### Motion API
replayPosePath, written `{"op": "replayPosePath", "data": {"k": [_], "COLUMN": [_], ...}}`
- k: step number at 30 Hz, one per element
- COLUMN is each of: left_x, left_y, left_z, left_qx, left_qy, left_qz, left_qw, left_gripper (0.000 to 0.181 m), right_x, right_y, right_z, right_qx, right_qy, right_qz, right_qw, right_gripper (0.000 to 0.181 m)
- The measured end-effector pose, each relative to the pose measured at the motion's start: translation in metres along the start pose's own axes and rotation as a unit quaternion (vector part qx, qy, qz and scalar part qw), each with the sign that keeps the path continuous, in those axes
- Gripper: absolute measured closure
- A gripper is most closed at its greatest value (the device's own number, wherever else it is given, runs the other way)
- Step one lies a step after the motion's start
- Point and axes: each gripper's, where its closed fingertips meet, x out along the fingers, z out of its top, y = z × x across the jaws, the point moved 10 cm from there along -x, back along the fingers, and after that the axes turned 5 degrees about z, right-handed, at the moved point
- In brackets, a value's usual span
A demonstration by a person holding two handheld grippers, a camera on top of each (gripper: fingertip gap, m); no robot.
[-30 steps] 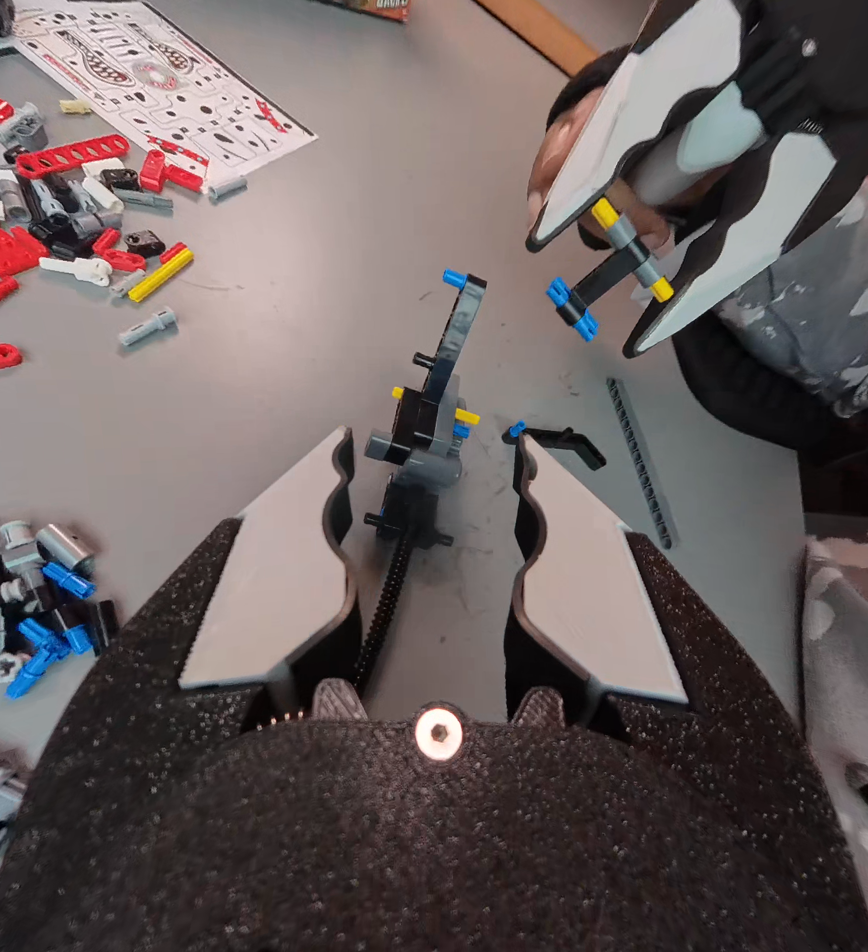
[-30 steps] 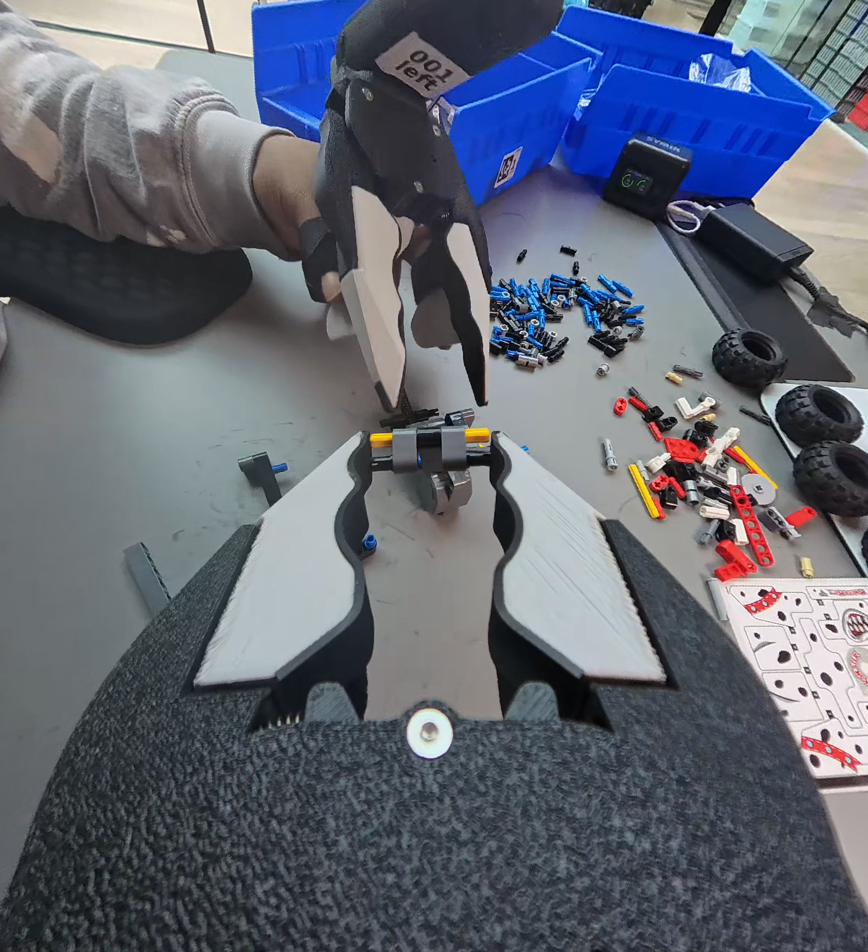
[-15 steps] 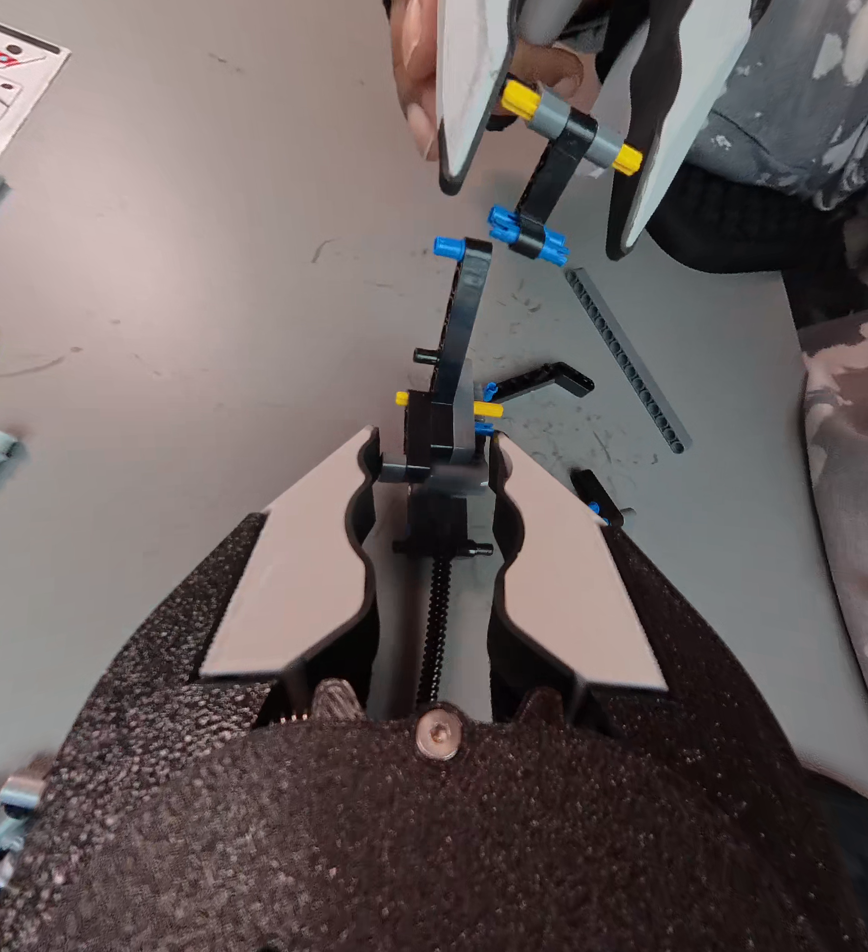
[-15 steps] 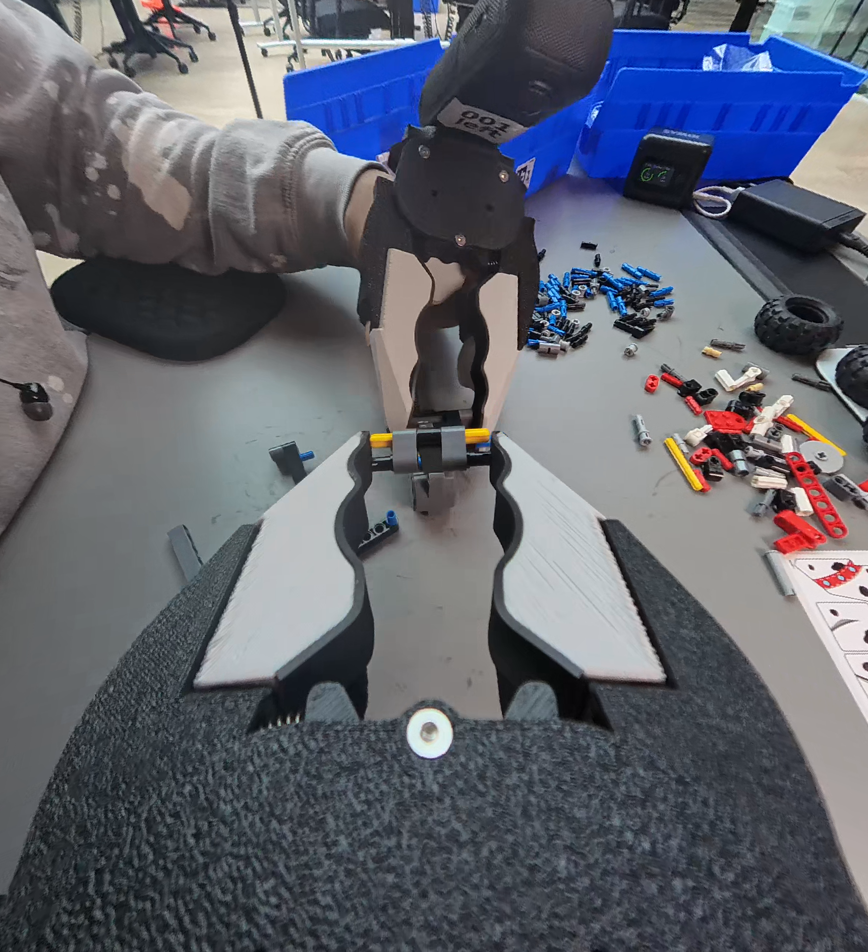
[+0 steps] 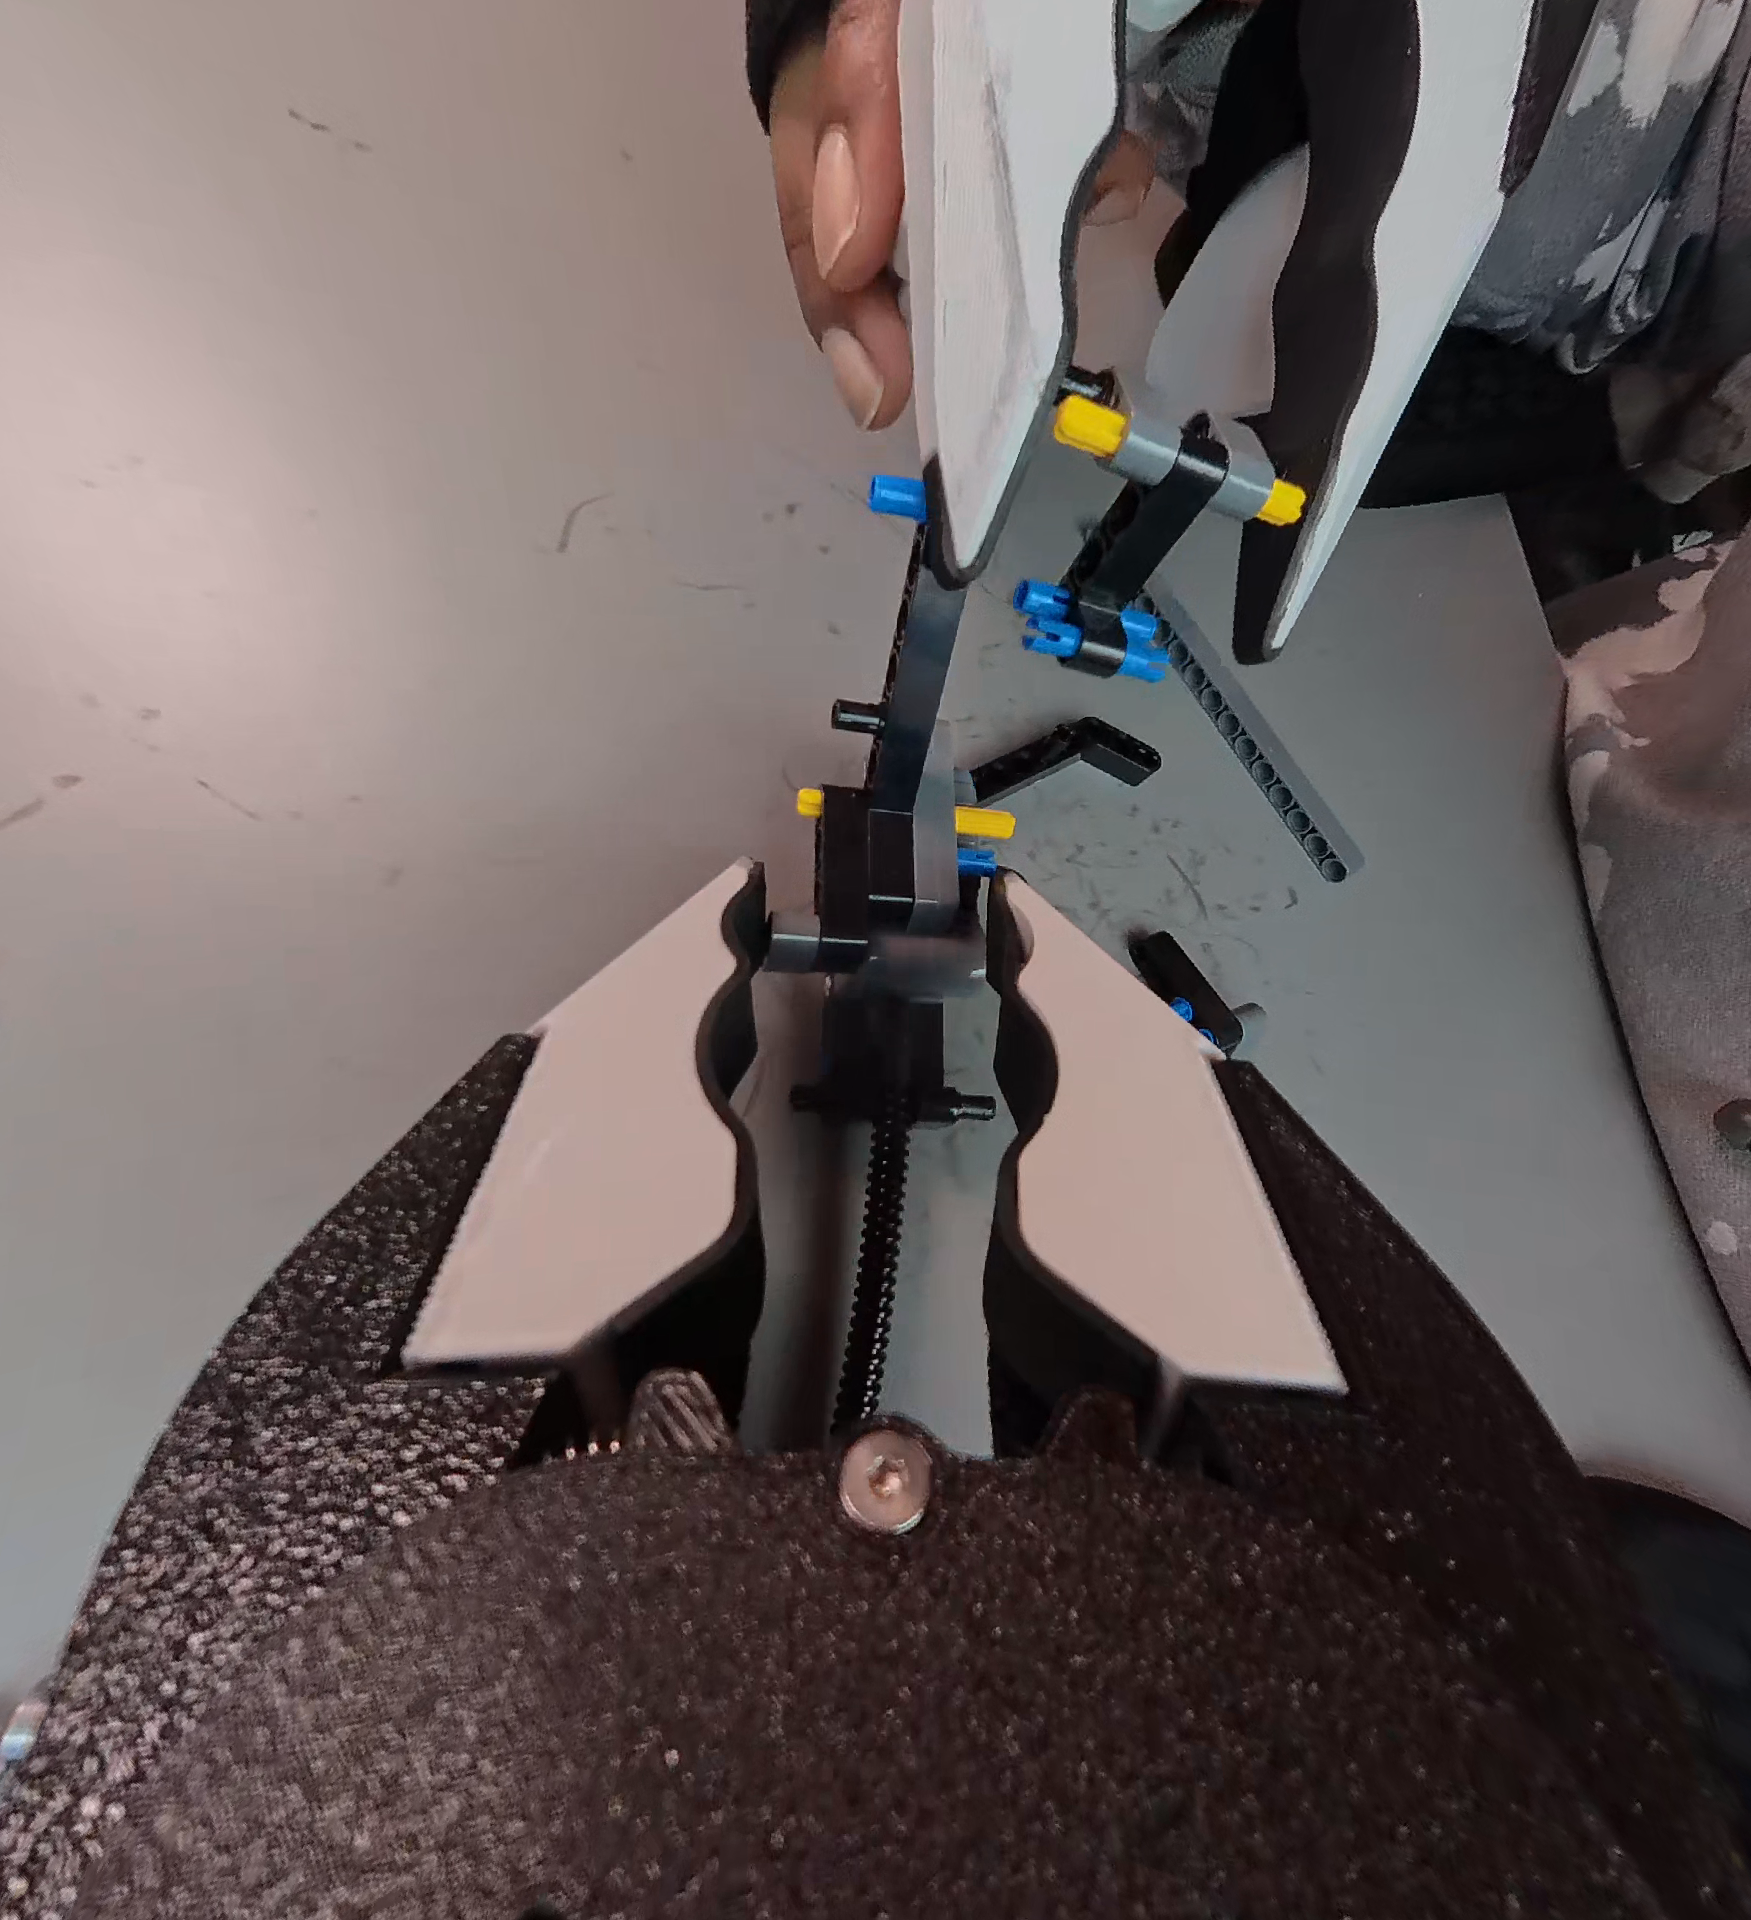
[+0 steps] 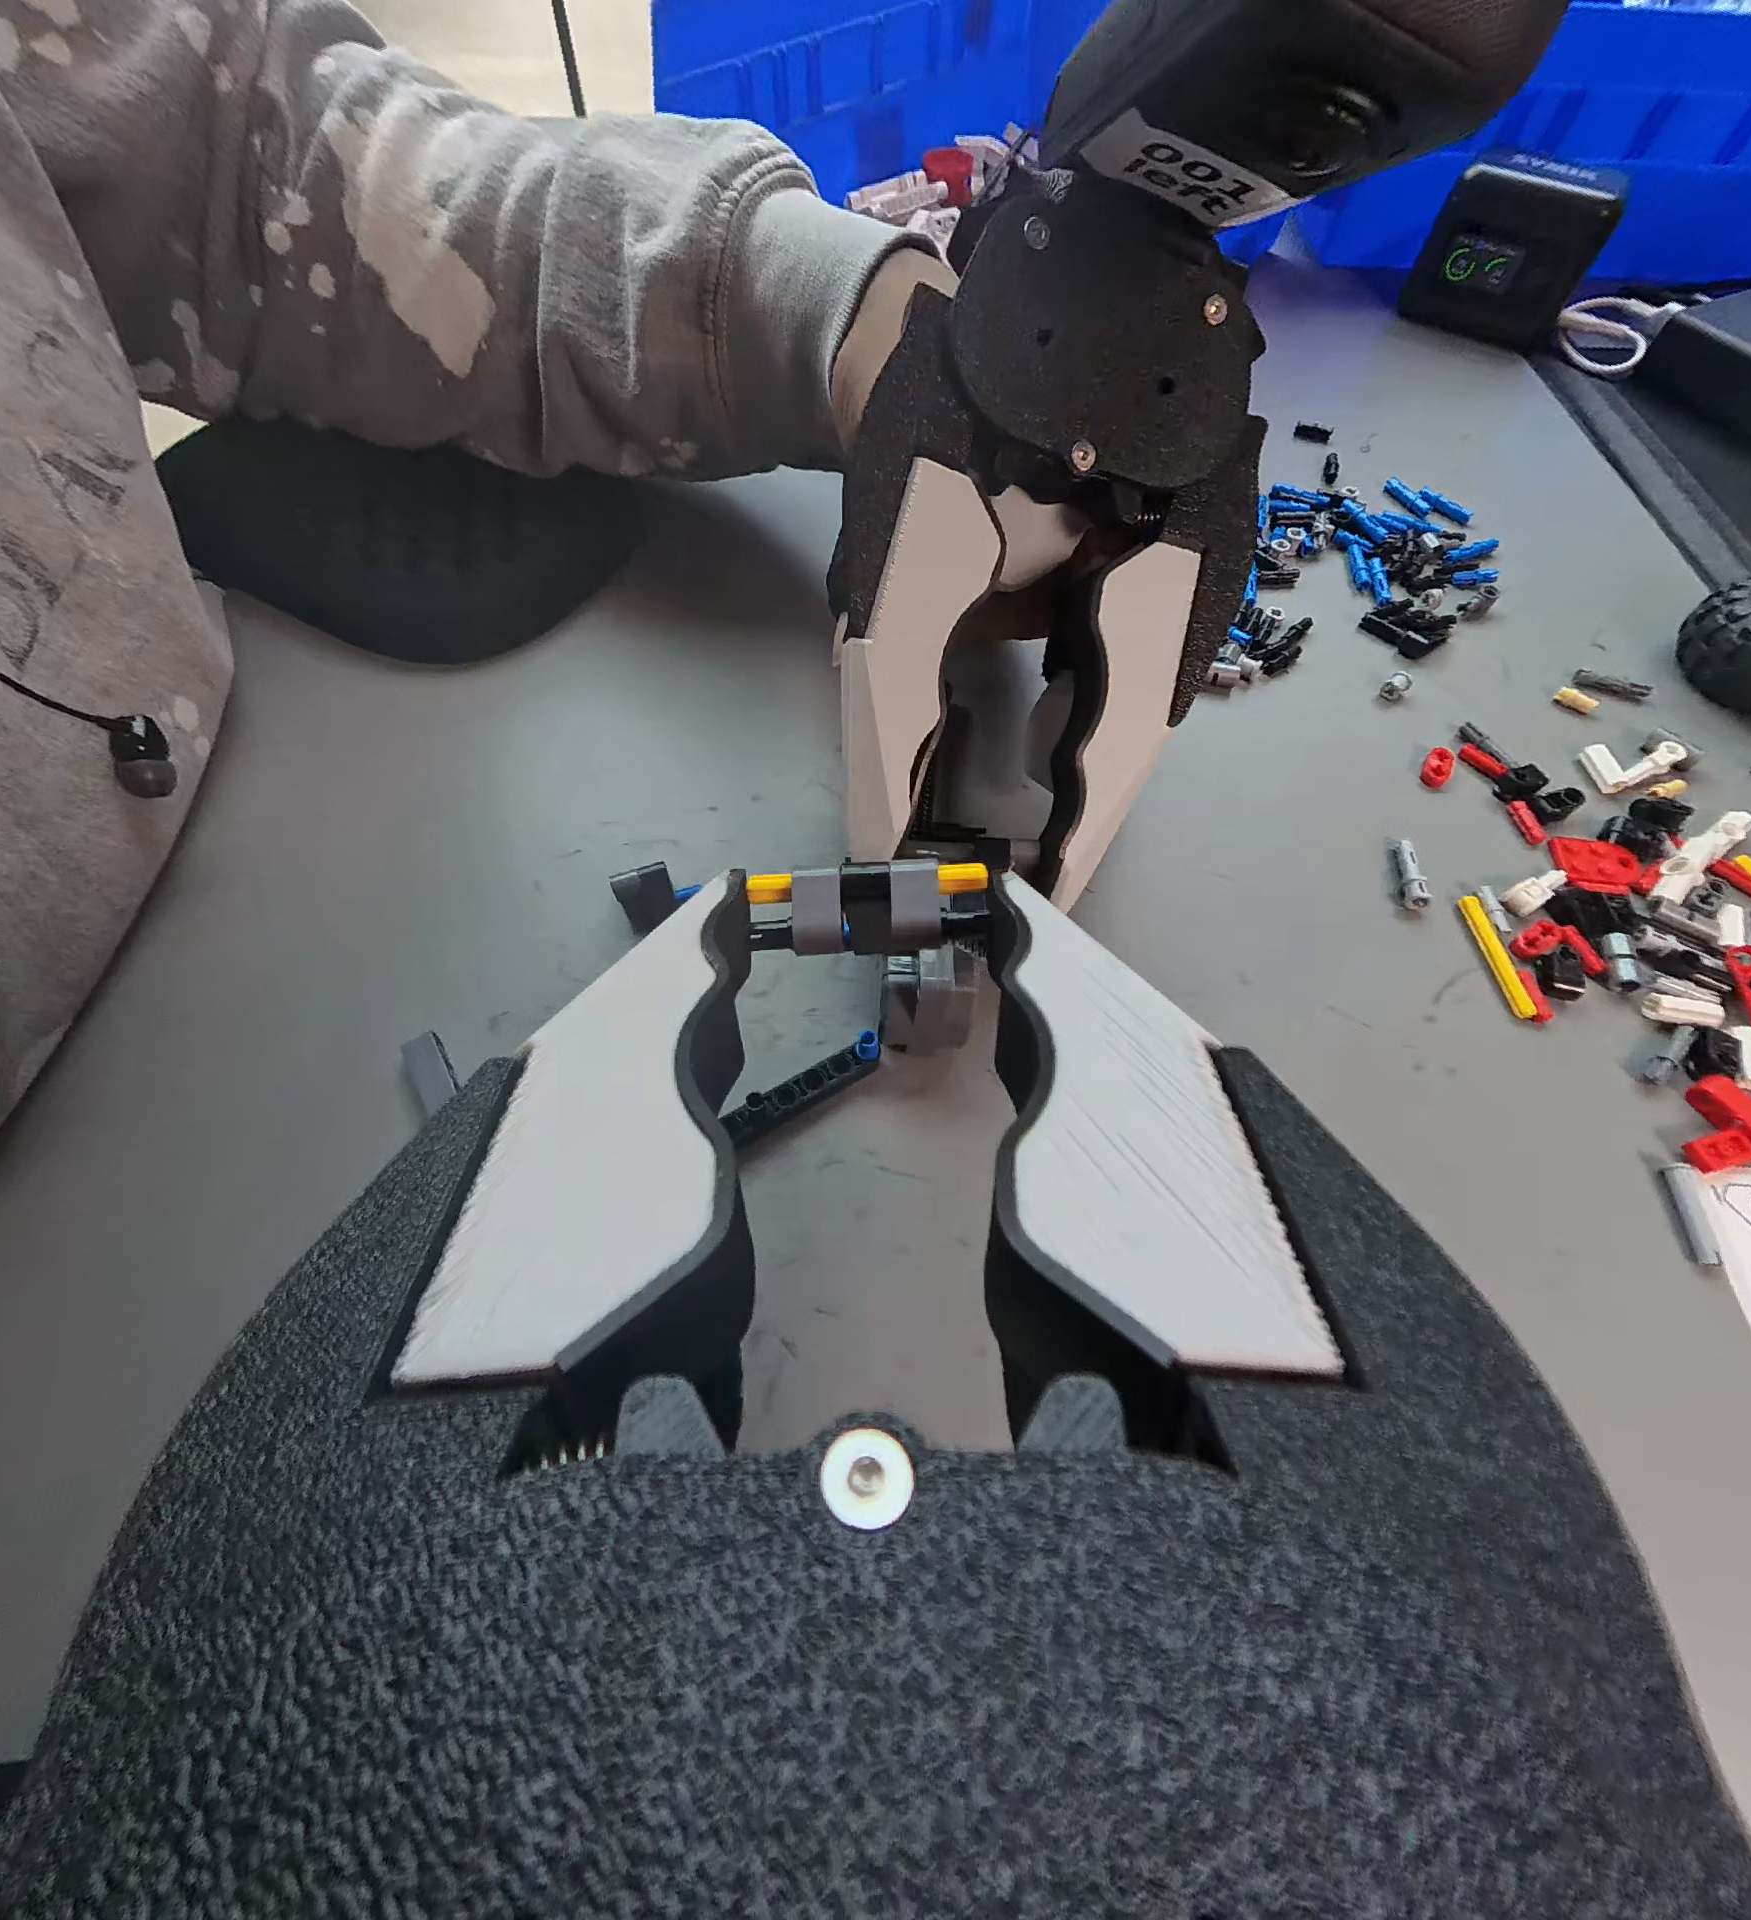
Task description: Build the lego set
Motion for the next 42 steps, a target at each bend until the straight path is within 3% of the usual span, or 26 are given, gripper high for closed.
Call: {"op": "replayPosePath", "data": {"k": [1,7,14,17,20,24,29,32,39,42], "left_x": [0.000,-0.003,-0.034,-0.045,-0.045,-0.035,-0.028,-0.036,-0.051,-0.048], "left_y": [0.000,-0.001,-0.008,-0.018,-0.028,-0.033,-0.031,-0.022,-0.011,-0.011], "left_z": [0.000,-0.001,0.009,0.016,0.022,0.014,0.004,-0.003,-0.017,-0.018], "left_qx": [-0.001,0.003,-0.012,-0.066,-0.152,-0.279,-0.344,-0.361,-0.350,-0.337], "left_qy": [0.000,-0.001,-0.061,-0.115,-0.182,-0.252,-0.286,-0.317,-0.324,-0.306], "left_qz": [0.000,0.014,0.068,0.074,0.054,-0.007,-0.076,-0.063,0.010,0.017], "left_qw": [1.000,1.000,0.996,0.988,0.970,0.927,0.891,0.875,0.879,0.890], "left_gripper": [0.139,0.133,0.137,0.139,0.143,0.143,0.149,0.153,0.165,0.181], "right_x": [0.001,0.002,-0.002,-0.005,-0.007,-0.009,-0.009,-0.010,-0.016,-0.015], "right_y": [0.000,0.005,0.005,0.003,0.004,0.006,0.008,0.007,0.001,0.000], "right_z": [0.000,0.002,0.007,0.009,0.013,0.017,0.018,0.017,0.007,0.003], "right_qx": [-0.005,-0.013,-0.015,-0.020,-0.034,-0.048,-0.058,-0.060,-0.046,-0.043], "right_qy": [0.005,0.016,-0.012,-0.029,-0.044,-0.071,-0.084,-0.074,-0.052,-0.041], "right_qz": [-0.008,-0.014,-0.024,-0.039,-0.050,-0.054,-0.054,-0.061,-0.062,-0.062], "right_qw": [1.000,1.000,1.000,0.999,0.997,0.995,0.993,0.994,0.996,0.996], "right_gripper": [0.135,0.135,0.136,0.136,0.135,0.136,0.136,0.135,0.135,0.135]}}
